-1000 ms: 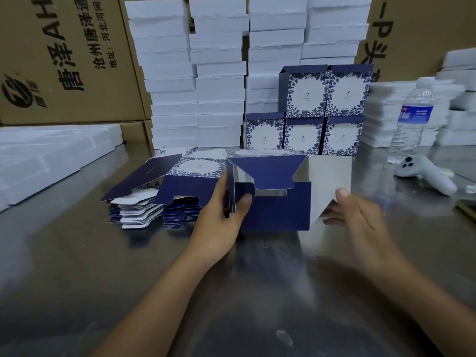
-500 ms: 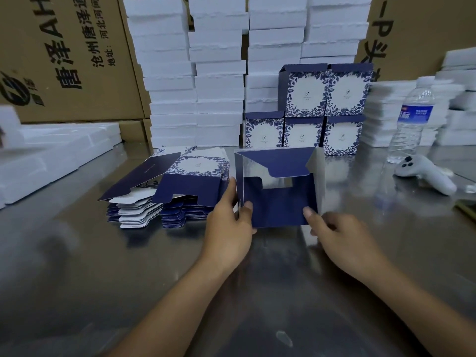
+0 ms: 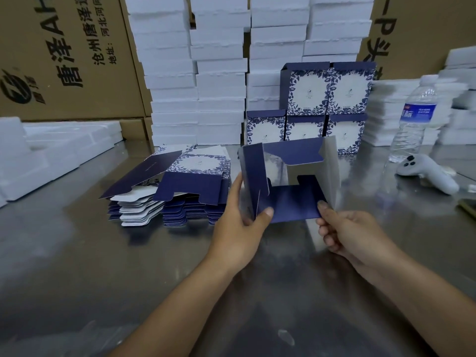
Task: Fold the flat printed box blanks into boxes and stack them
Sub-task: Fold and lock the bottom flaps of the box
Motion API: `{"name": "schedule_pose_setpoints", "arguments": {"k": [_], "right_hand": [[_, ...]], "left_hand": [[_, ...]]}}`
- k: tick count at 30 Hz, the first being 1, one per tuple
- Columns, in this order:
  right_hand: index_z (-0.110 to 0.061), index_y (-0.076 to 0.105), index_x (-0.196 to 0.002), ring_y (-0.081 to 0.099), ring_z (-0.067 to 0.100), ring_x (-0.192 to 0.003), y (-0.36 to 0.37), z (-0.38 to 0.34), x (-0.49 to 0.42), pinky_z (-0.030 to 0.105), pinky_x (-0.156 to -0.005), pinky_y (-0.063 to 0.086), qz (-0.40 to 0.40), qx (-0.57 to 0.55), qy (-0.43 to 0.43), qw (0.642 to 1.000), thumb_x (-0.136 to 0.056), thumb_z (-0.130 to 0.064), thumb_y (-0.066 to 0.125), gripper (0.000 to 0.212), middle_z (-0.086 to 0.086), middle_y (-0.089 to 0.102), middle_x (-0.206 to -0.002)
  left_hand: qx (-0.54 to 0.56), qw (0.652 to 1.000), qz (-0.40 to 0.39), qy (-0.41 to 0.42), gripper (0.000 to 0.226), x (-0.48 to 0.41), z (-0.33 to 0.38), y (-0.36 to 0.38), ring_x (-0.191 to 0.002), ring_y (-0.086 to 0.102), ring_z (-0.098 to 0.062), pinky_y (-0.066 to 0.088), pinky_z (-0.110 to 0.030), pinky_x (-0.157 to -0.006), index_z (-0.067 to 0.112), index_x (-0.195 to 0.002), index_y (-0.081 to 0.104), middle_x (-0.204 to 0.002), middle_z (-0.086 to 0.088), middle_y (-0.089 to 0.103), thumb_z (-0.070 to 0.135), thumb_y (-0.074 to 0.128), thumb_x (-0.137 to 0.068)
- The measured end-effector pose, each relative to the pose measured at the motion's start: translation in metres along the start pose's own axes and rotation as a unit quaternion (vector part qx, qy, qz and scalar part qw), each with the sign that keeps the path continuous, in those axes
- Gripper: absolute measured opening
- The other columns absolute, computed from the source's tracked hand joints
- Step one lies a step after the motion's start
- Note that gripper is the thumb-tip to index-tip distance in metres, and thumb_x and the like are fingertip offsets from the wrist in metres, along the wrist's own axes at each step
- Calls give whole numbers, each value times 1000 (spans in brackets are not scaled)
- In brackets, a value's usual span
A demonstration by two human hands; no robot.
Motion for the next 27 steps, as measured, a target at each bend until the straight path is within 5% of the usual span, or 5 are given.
{"name": "schedule_pose_setpoints", "arguments": {"k": [2, 4, 12, 21, 27], "right_hand": [[-8, 57, -59, 38, 5, -33, 0, 0, 0, 12, -35, 32, -6, 8, 7, 1000, -90, -29, 59, 38, -3, 49, -42], [-8, 57, -60, 38, 5, -32, 1, -1, 1, 13, -35, 31, -19, 12, 16, 1000, -90, -29, 60, 37, -2, 50, -43], [-4, 63, -71, 45, 8, -37, 6, -2, 8, 15, -40, 37, -91, 3, 65, 994, -93, -30, 55, 36, 1, 53, -48], [-5, 63, -70, 44, 8, -38, 6, -3, 9, 15, -40, 38, -88, 8, 76, 993, -92, -29, 57, 33, 0, 52, -47], [-6, 65, -68, 48, 10, -39, 12, 0, 14, 18, -42, 41, -100, -15, 88, 991, -90, -34, 59, 36, 5, 56, -50]], "left_hand": [[101, 992, -28, -71, 76, 3, -3, 4, -43, 53, -6, 47, -21, -46, 41, -147, 14, -55, -2, 60, 20, 61, -92], [182, 975, -17, -125, 73, 4, -6, 7, -39, 51, -8, 45, -19, -41, 26, -149, 17, -46, 2, 57, 13, 61, -92], [253, 953, -20, -168, 63, 5, -5, 9, -37, 51, -9, 44, -18, -39, 15, -141, 27, -45, -2, 58, 6, 63, -90], [300, 939, -64, -157, 44, 7, 1, 17, -58, 70, -19, 56, -23, -52, 7, -136, 33, -62, -11, 70, 6, 51, -96], [289, 941, -78, -160, 37, 9, 3, 18, -53, 68, -18, 54, -21, -49, 3, -130, 38, -59, -10, 69, 3, 52, -96]]}}
Point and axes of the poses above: each hand's wrist, its own x-axis away from the middle knuckle, its own y-axis out of the palm, z = x × y, the point moved 3 cm from there along -x, towards the middle knuckle
